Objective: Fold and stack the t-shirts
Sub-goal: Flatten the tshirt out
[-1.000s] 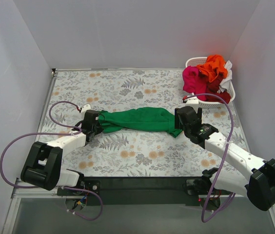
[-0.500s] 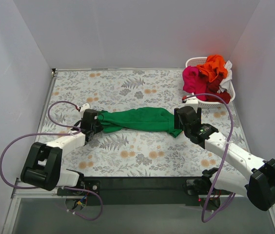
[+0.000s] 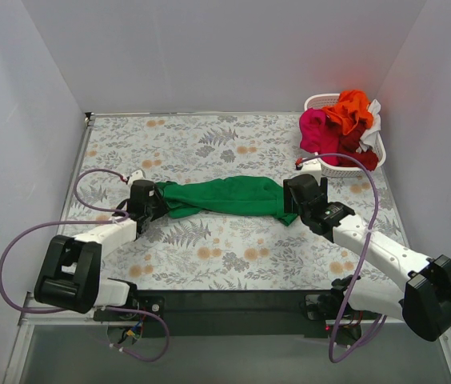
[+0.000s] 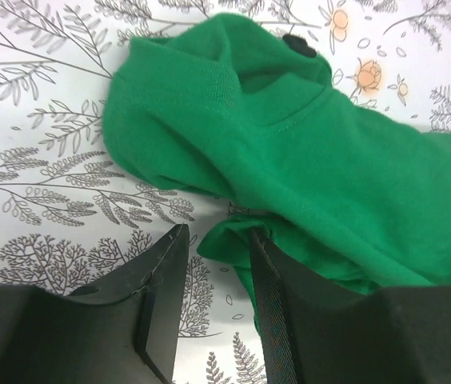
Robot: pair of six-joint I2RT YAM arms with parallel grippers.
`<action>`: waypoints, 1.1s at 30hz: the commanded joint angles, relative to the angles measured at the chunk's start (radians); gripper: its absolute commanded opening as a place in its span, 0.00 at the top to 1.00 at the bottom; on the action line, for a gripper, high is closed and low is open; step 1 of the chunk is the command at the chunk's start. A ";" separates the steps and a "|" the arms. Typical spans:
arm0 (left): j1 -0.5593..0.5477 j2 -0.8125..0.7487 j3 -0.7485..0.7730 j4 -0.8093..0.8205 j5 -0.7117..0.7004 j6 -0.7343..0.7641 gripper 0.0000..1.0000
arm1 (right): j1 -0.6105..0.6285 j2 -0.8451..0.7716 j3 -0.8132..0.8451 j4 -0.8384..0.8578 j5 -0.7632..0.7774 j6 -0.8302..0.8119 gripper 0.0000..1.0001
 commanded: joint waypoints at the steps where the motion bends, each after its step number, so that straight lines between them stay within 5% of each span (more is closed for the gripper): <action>1: 0.005 -0.002 0.009 0.034 0.058 -0.011 0.65 | -0.003 -0.014 -0.004 0.044 0.008 -0.003 0.35; 13: 0.005 0.004 -0.001 0.036 0.046 -0.008 0.77 | -0.003 -0.014 -0.006 0.044 -0.002 -0.005 0.35; 17: 0.005 -0.016 -0.004 0.025 0.036 -0.005 0.87 | -0.003 -0.029 -0.009 0.044 0.002 -0.005 0.35; 19: 0.005 -0.028 -0.004 0.019 0.036 -0.004 1.00 | -0.003 -0.031 -0.009 0.043 0.002 -0.005 0.35; 33: 0.005 -0.286 0.094 -0.053 0.107 -0.057 1.00 | -0.003 0.021 0.020 0.044 -0.021 -0.009 0.33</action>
